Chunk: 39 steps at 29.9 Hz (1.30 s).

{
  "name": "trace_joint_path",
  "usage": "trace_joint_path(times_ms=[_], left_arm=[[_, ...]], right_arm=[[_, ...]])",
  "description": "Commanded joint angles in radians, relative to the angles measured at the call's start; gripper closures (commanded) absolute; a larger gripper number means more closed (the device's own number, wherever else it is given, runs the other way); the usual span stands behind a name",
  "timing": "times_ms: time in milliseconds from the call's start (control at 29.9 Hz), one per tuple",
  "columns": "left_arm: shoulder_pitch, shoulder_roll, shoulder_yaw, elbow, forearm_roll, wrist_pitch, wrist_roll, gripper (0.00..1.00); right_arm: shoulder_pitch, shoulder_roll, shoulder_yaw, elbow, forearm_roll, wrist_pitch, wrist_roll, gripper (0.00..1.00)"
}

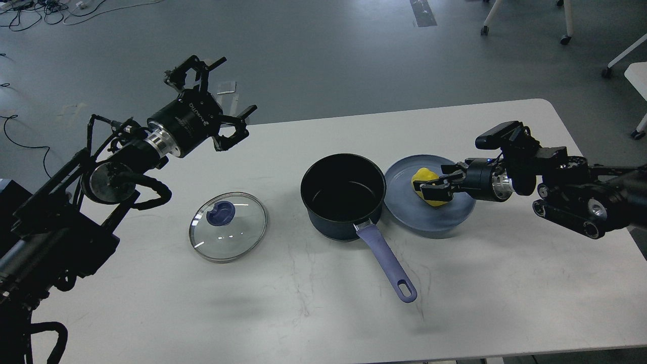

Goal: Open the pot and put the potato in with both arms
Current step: 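Grasp the potato with the right gripper and lift it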

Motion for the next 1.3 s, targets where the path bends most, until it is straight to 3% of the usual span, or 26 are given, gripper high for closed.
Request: trace_joint_path(times_ms=[0,33,167,234,368,635,802,969,1270], left_arm=[[0.006,0.005,0.002,0.000,0.013,-0.012,0.000,0.01],[0.010,0.008,0.002,0.000,0.023,-0.018,0.000,0.01],[0.013,0.010,0.000,0.000,0.030,-0.022,-0.001,0.01],[0.016,0.013,0.002,0.000,0.030,-0.023,-0.001,0.01],[0.021,0.013,0.002,0.000,0.037,-0.022,-0.001,0.01],[0.020,0.016,0.002,-0.001,0.043,-0.022,-0.017,0.01],[0.020,0.019,0.002,-0.004,0.043,-0.022,-0.017,0.01],[0.012,0.016,0.002,-0.006,0.043,-0.022,-0.015,0.01],[0.006,0.006,0.002,-0.009,0.043,-0.020,-0.015,0.01]], right_arm=[[-0.003,0.037,-0.017,-0.040,0.001,-0.019,0.016,0.19],[-0.003,0.049,-0.035,-0.057,0.001,-0.025,0.021,0.26],[0.003,0.069,-0.098,-0.088,0.001,-0.048,0.035,0.34],[0.008,0.076,-0.119,-0.100,0.001,-0.060,0.036,0.61],[0.009,0.076,-0.121,-0.101,0.001,-0.068,0.038,0.74],[0.072,0.069,-0.104,-0.077,0.016,-0.124,0.036,0.78],[0.170,0.004,-0.103,-0.037,0.016,-0.215,0.033,0.78],[0.244,-0.030,-0.103,-0.019,0.015,-0.238,0.024,0.80],[0.296,0.095,-0.106,-0.015,0.013,-0.241,0.024,0.84]])
